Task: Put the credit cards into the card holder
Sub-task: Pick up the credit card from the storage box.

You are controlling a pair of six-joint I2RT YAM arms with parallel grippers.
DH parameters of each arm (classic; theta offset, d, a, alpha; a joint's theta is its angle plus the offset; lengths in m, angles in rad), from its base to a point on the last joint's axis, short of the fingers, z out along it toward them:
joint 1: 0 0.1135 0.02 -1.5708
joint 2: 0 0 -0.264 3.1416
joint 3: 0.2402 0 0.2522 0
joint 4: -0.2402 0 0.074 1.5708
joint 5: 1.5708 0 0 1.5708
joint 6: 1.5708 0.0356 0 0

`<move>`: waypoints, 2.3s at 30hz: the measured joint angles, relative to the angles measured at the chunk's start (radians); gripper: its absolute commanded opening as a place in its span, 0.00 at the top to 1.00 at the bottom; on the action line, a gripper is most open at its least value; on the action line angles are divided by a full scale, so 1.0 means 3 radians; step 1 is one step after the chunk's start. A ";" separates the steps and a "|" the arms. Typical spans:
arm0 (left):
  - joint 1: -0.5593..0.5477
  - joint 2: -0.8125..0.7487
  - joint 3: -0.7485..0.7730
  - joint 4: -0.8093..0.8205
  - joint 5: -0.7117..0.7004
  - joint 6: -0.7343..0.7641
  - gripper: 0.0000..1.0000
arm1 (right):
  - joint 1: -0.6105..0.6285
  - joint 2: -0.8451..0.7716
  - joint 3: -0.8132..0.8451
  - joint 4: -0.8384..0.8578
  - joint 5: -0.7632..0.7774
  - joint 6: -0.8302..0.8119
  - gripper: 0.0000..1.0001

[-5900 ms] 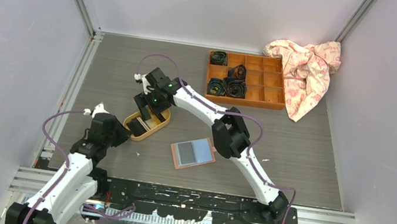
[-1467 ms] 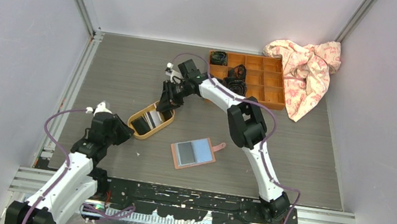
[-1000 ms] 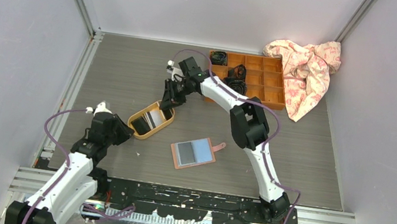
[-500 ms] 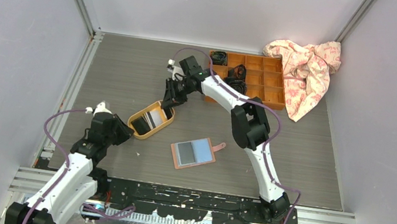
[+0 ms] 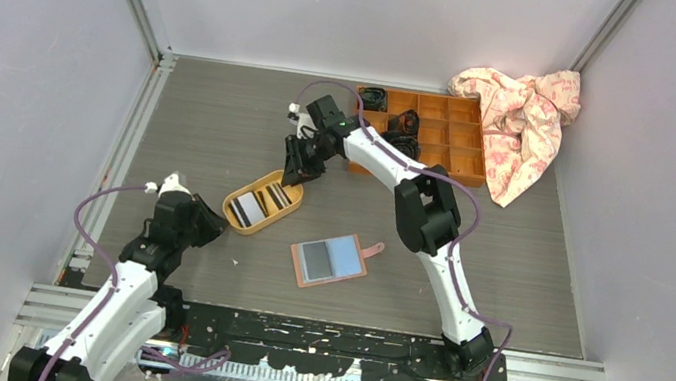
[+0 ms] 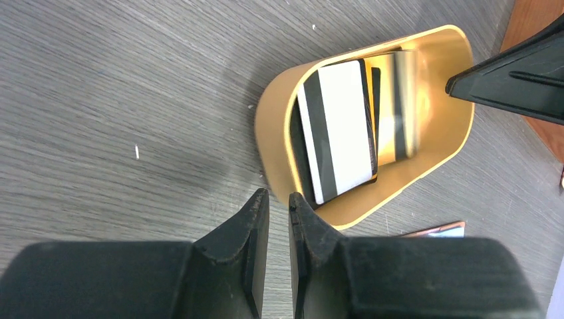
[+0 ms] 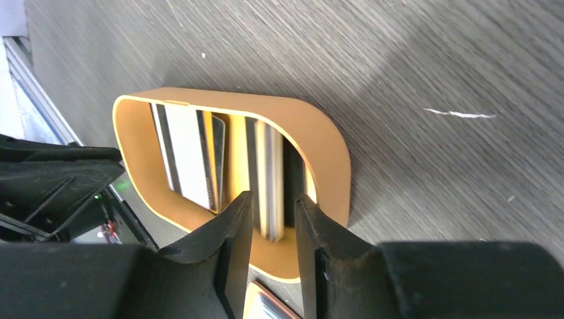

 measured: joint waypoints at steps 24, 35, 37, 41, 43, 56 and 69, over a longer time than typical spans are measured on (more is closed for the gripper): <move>0.0000 -0.0011 0.0000 -0.0018 0.0046 0.0000 0.81 | 0.0313 0.0219 0.0298 -0.0146 0.0156 -0.0211 0.40; 0.0000 0.0041 0.0000 -0.0004 0.0160 -0.0001 0.81 | 0.0313 0.0333 0.0291 0.0081 -0.0331 0.0149 0.42; 0.0000 0.0048 0.0000 0.0006 0.0182 -0.0003 0.81 | 0.0323 0.0354 0.0289 0.0130 -0.0399 0.0224 0.42; 0.0000 0.0058 0.0000 0.0018 0.0207 -0.0003 0.81 | 0.0346 0.0381 0.0278 0.0223 -0.0495 0.0365 0.47; 0.0000 0.0065 0.0000 0.0022 0.0210 -0.0003 0.81 | 0.0354 0.0399 0.0259 0.0281 -0.0542 0.0440 0.52; 0.0000 0.0062 0.0000 0.0037 0.0210 -0.0003 0.81 | 0.0280 0.0346 -0.0161 0.0879 -0.1038 0.0932 0.60; 0.0000 0.0014 0.0000 0.0037 0.0210 -0.0003 0.81 | 0.0280 0.0341 -0.0206 0.0938 -0.1088 0.0963 0.60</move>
